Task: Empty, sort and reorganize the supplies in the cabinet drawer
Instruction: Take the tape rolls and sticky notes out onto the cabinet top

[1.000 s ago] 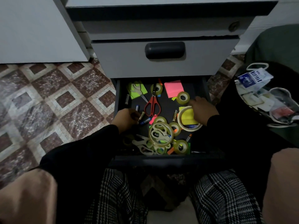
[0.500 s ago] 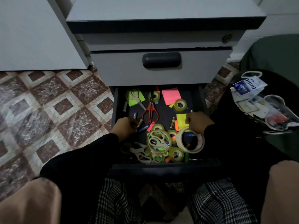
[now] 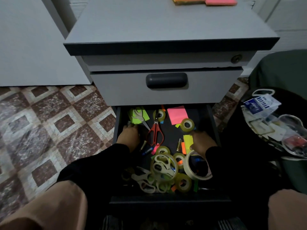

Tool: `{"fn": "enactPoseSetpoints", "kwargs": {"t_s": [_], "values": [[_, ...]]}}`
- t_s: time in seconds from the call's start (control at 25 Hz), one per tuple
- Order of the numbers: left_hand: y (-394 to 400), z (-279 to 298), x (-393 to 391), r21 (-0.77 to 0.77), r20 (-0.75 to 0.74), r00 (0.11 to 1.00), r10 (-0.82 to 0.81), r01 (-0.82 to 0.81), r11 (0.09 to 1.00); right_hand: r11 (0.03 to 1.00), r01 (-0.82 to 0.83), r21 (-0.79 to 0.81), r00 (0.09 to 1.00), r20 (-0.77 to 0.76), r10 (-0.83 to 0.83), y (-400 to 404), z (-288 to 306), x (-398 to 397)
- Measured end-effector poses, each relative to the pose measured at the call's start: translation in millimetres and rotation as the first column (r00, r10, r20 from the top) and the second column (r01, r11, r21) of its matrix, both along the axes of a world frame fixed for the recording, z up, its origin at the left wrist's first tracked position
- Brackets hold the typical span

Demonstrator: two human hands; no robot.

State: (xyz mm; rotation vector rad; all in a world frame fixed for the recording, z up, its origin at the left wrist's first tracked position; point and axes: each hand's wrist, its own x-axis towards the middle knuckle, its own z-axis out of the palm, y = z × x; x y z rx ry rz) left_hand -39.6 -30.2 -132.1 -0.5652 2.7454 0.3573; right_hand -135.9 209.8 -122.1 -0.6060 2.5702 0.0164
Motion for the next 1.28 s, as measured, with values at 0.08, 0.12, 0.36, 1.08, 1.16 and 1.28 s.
{"fn": "enactPoseSetpoints", "kwargs": {"t_s": [0.08, 0.12, 0.36, 1.08, 1.16, 1.28], "values": [[1, -5, -5, -0.040, 0.087, 0.996, -0.018, 0.021, 0.999, 1.000, 0.009, -0.006, 1.000, -0.019, -0.009, 0, 0, 0], [2, -8, -5, -0.060, 0.100, 0.995, -0.020, 0.026, 0.998, 1.000, 0.007, -0.006, 1.000, -0.029, -0.007, 0, 2, 1], [10, 3, 2, -0.255, 0.114, 0.983, -0.141, 0.166, 0.953, 0.999, -0.035, 0.000, 0.997, -0.076, 0.035, -2, 13, 3], [31, -5, 7, -0.059, -0.019, 0.957, 0.290, -0.291, 0.955, 0.967, 0.045, -0.251, 0.996, -0.058, -0.061, -4, 33, -5], [32, -7, 8, -0.053, -0.019, 0.954, 0.298, -0.299, 0.953, 0.984, 0.041, -0.171, 0.994, -0.094, -0.057, -3, 31, -1], [29, -6, 8, -0.021, -0.058, 0.957, 0.285, -0.286, 0.958, 0.995, 0.007, -0.099, 0.982, -0.185, -0.025, -4, 33, 0]]}}
